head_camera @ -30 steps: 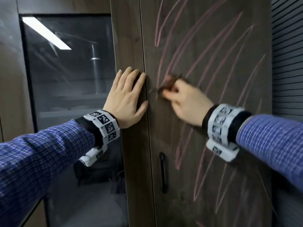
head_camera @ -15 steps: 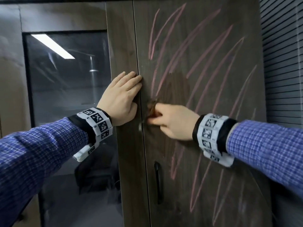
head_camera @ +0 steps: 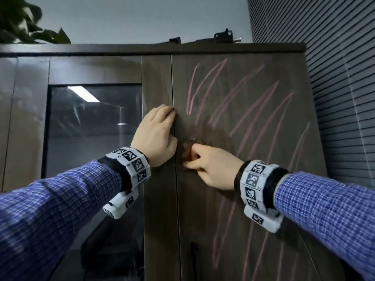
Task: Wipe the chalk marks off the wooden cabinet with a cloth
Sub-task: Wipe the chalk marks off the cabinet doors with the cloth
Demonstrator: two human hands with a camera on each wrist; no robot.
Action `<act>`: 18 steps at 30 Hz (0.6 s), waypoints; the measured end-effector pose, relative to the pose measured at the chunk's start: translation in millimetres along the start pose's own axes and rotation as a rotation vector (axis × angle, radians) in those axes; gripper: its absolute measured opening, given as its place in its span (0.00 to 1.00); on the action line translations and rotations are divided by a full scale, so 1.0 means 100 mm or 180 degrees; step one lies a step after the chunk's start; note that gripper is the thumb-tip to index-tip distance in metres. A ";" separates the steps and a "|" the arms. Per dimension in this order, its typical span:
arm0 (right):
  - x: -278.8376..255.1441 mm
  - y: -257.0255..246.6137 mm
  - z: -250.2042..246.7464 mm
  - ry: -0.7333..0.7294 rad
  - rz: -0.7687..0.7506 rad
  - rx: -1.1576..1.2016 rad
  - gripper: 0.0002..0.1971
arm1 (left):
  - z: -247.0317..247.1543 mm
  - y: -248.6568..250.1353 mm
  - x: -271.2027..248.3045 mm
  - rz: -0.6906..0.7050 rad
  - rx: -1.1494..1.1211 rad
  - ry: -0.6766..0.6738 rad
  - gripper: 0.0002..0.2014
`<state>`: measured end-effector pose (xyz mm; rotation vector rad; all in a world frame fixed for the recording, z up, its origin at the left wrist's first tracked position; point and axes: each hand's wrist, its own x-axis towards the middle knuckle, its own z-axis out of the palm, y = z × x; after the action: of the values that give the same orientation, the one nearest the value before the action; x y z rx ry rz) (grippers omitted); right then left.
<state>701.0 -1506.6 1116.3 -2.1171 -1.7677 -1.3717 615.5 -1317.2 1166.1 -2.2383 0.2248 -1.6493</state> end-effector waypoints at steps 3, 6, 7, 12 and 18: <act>0.34 0.27 -0.26 0.0610 0.0430 0.0088 0.19 | 0.05 -0.04 0.03 0.0049 -0.0016 0.0059 0.33; 0.75 0.62 -0.61 0.1140 0.0839 0.0223 0.14 | 0.03 -0.10 0.03 0.0106 0.0092 -0.0002 0.33; 0.85 0.73 -0.72 0.1206 0.1032 0.0230 0.13 | 0.01 -0.11 0.02 0.0128 0.0165 -0.0063 0.33; 0.85 0.66 -0.66 0.0994 0.0988 0.0085 0.12 | 0.01 -0.15 -0.01 0.0263 0.0372 -0.0180 0.31; 0.66 0.42 -0.42 0.0295 0.0042 -0.0185 0.19 | 0.05 -0.19 -0.01 0.0314 0.0390 -0.0109 0.28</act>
<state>708.0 -1493.9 1204.2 -2.0526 -1.6969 -1.5098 618.7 -1298.4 1171.1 -2.1281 0.2158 -1.5304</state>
